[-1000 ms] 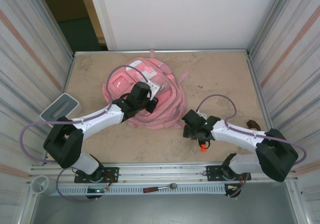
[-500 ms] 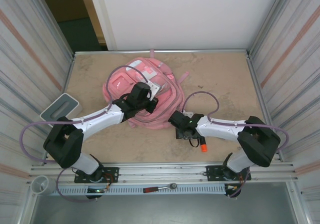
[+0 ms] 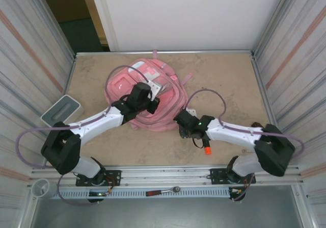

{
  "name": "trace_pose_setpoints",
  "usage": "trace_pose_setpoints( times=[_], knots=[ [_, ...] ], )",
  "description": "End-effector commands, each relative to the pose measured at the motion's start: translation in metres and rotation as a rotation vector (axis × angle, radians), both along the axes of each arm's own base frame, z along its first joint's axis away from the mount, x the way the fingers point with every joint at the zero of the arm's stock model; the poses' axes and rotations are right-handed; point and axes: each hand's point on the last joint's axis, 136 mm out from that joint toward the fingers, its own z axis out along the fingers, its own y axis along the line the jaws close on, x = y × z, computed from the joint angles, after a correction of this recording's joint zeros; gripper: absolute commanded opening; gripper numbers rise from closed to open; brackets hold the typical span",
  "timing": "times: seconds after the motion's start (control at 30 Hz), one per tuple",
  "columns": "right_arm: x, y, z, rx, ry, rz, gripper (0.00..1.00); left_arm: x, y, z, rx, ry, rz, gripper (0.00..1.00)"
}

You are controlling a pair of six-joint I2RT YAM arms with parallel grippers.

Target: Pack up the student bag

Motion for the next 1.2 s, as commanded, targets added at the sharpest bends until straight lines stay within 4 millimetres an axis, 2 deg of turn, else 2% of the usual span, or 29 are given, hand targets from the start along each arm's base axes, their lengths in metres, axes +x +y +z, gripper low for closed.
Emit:
trace_pose_setpoints(
  times=[0.0, 0.13, 0.3, 0.4, 0.57, 0.63, 0.73, 0.83, 0.97, 1.03, 1.17],
  knots=[
    [0.016, 0.033, 0.046, 0.251, -0.114, 0.086, 0.27, 0.007, 0.006, 0.056, -0.119, -0.09, 0.018, 0.0],
    [0.042, 0.061, 0.082, 0.461, -0.174, 0.112, 0.26, 0.012, 0.008, 0.091, -0.195, -0.12, 0.0, 0.0],
    [0.072, 0.095, 0.117, 0.53, -0.234, 0.158, 0.26, 0.018, 0.009, 0.124, -0.246, -0.144, -0.021, 0.0],
    [0.089, 0.111, 0.12, 0.551, -0.227, 0.131, 0.27, 0.024, 0.008, 0.141, -0.277, -0.157, -0.029, 0.0],
    [0.128, 0.132, 0.111, 0.586, -0.183, 0.046, 0.32, 0.035, 0.008, 0.161, -0.324, -0.161, -0.033, 0.0],
    [0.139, 0.147, 0.113, 0.605, -0.165, 0.062, 0.38, 0.039, 0.008, 0.167, -0.354, -0.158, -0.032, 0.0],
    [0.14, 0.152, 0.119, 0.585, -0.167, 0.102, 0.51, 0.039, 0.008, 0.167, -0.377, -0.149, -0.038, 0.0],
    [0.13, 0.137, 0.125, 0.543, -0.193, 0.129, 0.61, 0.039, 0.01, 0.16, -0.374, -0.146, -0.03, 0.0],
    [0.106, 0.105, 0.128, 0.499, -0.218, 0.133, 0.65, 0.038, 0.011, 0.151, -0.378, -0.133, -0.025, 0.0],
    [0.091, 0.081, 0.121, 0.444, -0.213, 0.11, 0.67, 0.037, 0.011, 0.146, -0.377, -0.121, -0.028, 0.0],
    [0.059, 0.005, 0.081, 0.193, -0.138, -0.02, 0.72, 0.031, 0.011, 0.132, -0.386, -0.093, -0.038, 0.0]
  ],
)
